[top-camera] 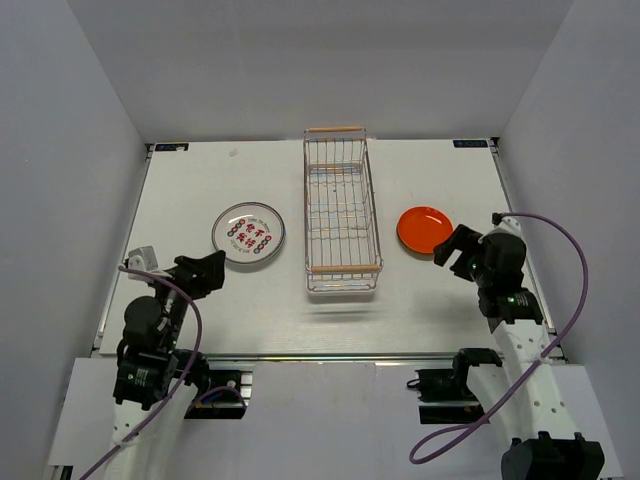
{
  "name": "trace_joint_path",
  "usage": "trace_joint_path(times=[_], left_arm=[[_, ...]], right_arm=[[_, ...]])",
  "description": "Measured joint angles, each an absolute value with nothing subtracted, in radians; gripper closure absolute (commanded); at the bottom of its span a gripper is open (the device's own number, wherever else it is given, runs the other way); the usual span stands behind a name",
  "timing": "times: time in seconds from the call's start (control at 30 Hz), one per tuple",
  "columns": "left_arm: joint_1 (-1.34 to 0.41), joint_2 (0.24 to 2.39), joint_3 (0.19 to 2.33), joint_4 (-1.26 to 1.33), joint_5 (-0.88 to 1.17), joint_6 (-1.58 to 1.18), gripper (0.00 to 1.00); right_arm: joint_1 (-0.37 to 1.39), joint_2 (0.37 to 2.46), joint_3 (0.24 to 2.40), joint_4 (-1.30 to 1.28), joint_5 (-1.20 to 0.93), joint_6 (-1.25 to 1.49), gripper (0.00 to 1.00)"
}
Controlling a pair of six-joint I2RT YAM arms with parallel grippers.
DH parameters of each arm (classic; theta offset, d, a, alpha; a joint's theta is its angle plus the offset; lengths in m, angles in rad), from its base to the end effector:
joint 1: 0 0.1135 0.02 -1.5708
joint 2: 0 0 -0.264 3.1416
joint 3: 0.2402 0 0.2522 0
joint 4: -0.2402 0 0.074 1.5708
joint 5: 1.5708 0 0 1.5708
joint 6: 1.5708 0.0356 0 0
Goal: Unload the plates from the dish rack
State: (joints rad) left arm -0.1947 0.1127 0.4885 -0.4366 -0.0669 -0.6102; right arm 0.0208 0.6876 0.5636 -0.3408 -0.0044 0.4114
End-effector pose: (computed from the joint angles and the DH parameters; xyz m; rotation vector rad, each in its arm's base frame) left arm 0.0719 -0.0118 0.2823 -0.3936 1.6139 -0.5608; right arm 0.1644 0.0036 0.2612 0.3945 2.0083 0.2753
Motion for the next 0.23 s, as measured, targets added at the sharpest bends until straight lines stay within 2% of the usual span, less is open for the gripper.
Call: trace_joint_path(times=[0.23], left_arm=[[-0.194, 0.188, 0.489, -0.443, -0.068, -0.61, 0.02]], right_arm=[[0.021, 0.664, 0.557, -0.333, -0.004, 0.411, 0.11]])
